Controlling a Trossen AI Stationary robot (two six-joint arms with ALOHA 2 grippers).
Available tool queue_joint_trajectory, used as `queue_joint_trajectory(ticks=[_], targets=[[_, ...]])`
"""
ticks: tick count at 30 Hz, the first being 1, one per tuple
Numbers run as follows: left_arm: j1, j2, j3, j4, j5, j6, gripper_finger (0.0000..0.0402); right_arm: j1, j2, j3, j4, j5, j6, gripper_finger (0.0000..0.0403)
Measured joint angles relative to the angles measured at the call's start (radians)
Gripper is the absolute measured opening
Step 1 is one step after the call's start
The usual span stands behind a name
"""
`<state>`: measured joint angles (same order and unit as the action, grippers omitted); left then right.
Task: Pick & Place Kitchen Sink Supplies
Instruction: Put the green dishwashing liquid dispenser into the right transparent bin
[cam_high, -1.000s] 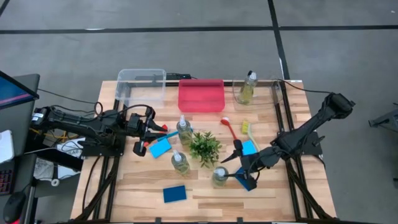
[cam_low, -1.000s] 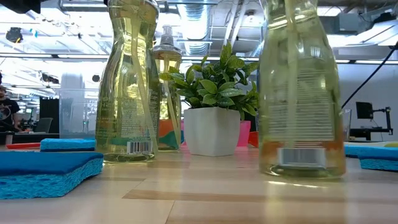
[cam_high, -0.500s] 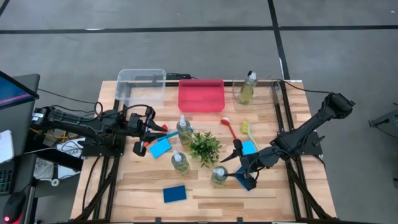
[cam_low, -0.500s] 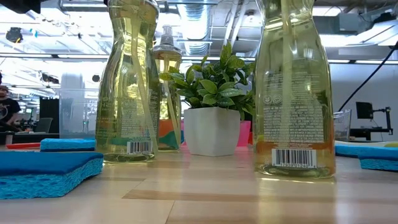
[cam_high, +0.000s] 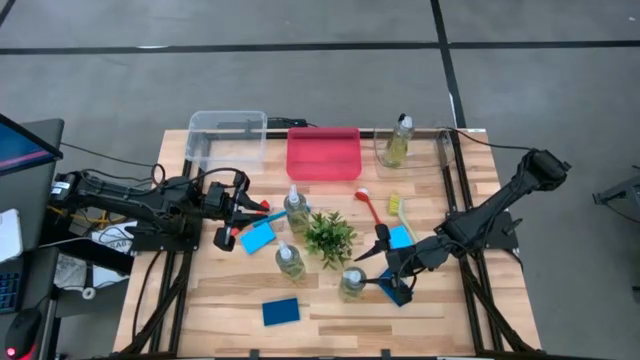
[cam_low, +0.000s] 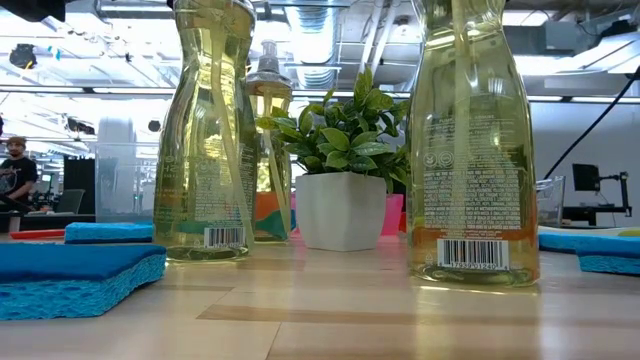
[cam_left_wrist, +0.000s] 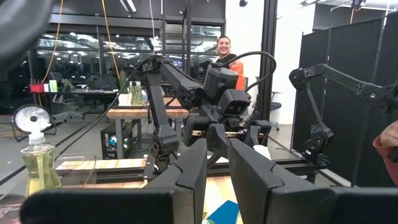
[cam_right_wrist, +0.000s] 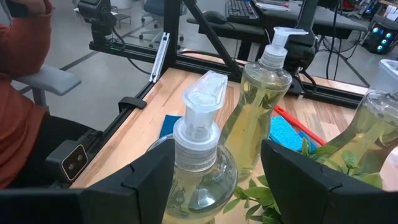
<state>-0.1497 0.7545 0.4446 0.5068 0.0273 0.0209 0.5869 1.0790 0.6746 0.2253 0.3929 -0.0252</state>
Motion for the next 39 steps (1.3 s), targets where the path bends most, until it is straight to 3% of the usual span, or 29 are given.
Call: queue_joint_trajectory(ticks=[39], targets=[[0.000, 0.000, 0.000, 0.026, 0.000, -0.026, 0.0068, -0.001, 0.006, 0.000, 0.063, 0.000, 0.068, 0.0232]])
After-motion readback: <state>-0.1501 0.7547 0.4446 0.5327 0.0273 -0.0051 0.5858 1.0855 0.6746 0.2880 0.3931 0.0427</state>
